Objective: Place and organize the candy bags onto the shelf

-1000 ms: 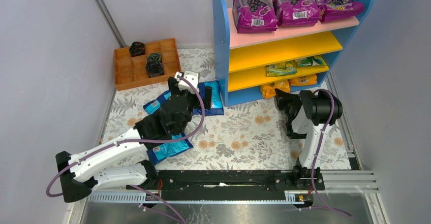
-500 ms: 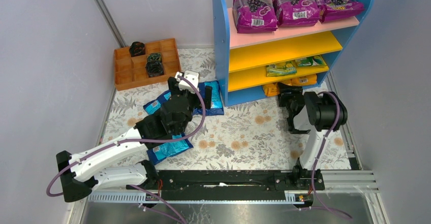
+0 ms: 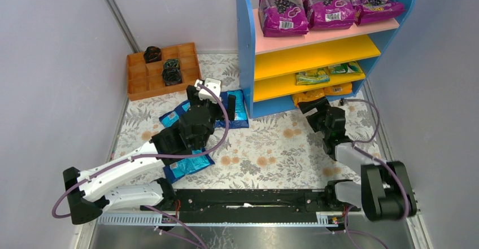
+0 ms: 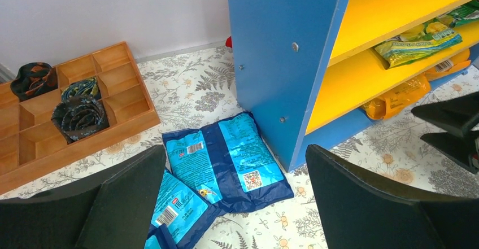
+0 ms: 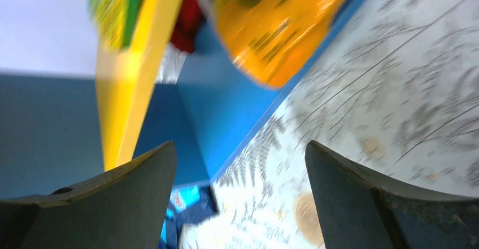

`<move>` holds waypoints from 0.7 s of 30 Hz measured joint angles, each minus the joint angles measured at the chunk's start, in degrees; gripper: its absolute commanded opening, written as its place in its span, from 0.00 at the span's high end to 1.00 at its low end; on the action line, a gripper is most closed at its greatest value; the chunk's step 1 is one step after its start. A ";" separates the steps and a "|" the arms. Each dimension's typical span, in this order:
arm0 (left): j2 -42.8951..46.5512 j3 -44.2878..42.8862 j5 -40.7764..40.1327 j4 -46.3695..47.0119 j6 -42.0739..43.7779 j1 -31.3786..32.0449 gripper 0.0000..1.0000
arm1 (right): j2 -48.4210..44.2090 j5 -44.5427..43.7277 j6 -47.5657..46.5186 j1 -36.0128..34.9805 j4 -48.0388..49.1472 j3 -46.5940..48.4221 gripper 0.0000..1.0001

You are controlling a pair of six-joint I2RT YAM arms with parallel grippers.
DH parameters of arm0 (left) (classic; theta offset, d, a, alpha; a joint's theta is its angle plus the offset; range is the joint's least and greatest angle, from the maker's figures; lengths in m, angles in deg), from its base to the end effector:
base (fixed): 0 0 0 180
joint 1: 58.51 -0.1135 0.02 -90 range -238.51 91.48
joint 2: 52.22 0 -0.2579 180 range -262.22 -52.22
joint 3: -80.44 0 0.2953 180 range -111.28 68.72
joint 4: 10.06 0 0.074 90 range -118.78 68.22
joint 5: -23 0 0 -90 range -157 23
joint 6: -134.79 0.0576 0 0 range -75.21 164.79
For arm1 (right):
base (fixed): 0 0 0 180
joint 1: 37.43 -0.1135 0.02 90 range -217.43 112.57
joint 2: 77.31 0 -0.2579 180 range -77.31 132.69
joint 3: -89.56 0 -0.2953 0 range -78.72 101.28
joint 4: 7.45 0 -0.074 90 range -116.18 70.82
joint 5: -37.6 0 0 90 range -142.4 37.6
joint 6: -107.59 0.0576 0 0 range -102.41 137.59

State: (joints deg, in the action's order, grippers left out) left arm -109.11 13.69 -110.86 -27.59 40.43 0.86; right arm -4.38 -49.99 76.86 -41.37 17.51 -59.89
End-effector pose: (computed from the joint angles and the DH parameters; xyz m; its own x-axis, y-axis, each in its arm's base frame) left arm 0.1793 -0.2245 0.3647 -0.0884 0.0417 -0.9952 0.2646 0.9642 0.0169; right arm 0.2871 0.0222 0.1216 -0.2460 0.8439 -0.4767 0.2012 0.5256 0.8266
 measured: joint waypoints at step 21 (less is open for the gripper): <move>-5.51 3.17 13.29 -36.26 -42.16 -10.99 0.30 | -1.57 1.73 -18.73 -28.30 -7.76 2.45 0.00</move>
State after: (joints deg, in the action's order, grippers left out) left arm -114.61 16.86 -97.57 -63.85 -1.73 -10.13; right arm -5.95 -48.26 58.13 -69.68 9.75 -57.44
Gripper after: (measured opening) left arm 0.885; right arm 0.987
